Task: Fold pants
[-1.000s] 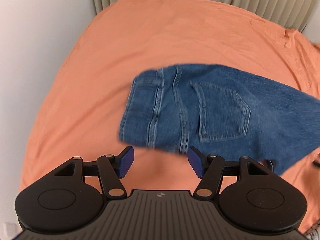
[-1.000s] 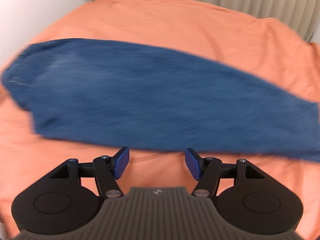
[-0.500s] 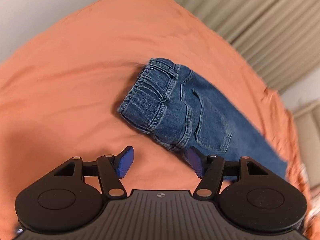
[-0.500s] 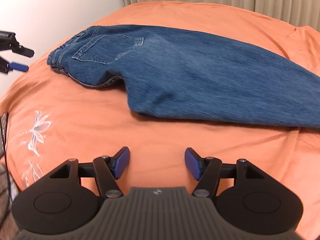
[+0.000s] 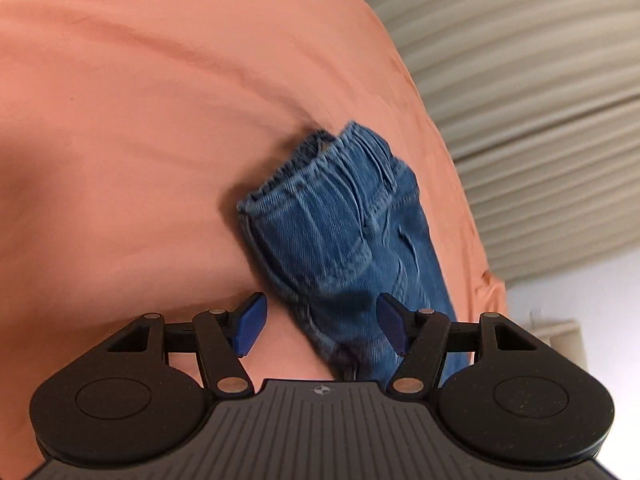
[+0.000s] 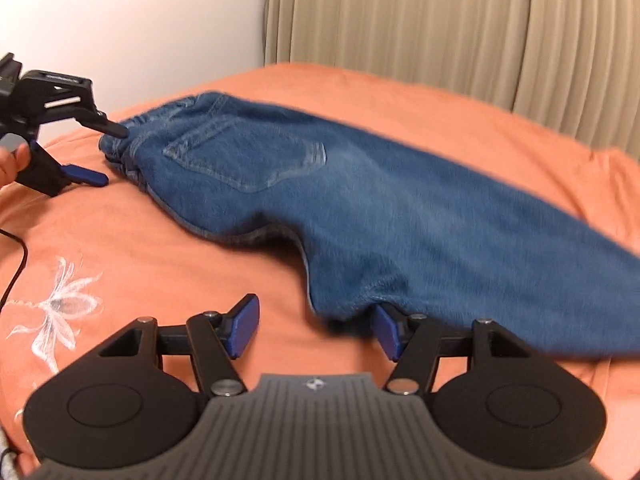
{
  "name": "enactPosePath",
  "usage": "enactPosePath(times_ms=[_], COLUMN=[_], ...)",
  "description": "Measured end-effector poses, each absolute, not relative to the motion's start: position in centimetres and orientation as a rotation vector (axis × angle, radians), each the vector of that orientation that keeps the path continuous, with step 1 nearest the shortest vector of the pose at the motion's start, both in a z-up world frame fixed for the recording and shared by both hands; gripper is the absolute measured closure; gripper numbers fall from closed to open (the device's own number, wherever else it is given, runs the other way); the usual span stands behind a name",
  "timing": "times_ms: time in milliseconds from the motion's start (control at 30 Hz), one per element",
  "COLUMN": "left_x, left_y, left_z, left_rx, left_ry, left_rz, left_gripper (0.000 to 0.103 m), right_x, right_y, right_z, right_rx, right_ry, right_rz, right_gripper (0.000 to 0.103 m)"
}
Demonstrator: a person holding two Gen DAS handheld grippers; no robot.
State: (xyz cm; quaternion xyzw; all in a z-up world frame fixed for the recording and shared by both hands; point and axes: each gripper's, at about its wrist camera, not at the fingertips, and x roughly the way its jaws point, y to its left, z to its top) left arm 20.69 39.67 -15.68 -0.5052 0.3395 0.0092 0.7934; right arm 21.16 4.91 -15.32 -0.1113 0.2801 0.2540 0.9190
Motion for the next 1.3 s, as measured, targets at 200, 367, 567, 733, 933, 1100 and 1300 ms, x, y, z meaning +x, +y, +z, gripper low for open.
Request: enactPosePath(times_ms=[200, 367, 567, 733, 933, 1100, 1300], left_x=[22.8, 23.6, 22.9, 23.3, 23.1, 24.5, 23.0], left_y=[40.2, 39.0, 35.8, 37.7, 39.5, 39.3, 39.7], left_z=[-17.0, -12.7, -2.5, -4.5, -11.3, -11.6, -6.4], left_rx=[-1.132, -0.911, -0.631, -0.538, -0.566, -0.534, -0.316], left_ry=[0.695, 0.675, 0.601, 0.775, 0.859, 0.884, 0.793], left_rz=[0.069, 0.135, 0.208, 0.372, 0.470, 0.464, 0.484], left_gripper=[0.037, 0.069, 0.074, 0.076, 0.079, 0.065, 0.037], right_x=[23.7, 23.1, 22.2, 20.9, 21.4, 21.0, 20.1], right_y=[4.5, 4.0, 1.8, 2.5, 2.6, 1.7, -1.5], right_z=[-16.0, -15.2, -11.9, -12.5, -16.5, -15.8, -14.3], right_rx=[-0.189, -0.213, -0.114, -0.026, 0.083, 0.070, 0.056], right_ry=[0.629, 0.612, 0.604, 0.714, 0.861, 0.886, 0.864], right_rz=[0.501, 0.554, 0.641, 0.733, 0.696, 0.683, 0.640], right_gripper=[0.056, 0.074, 0.096, 0.099, 0.100, 0.100, 0.085])
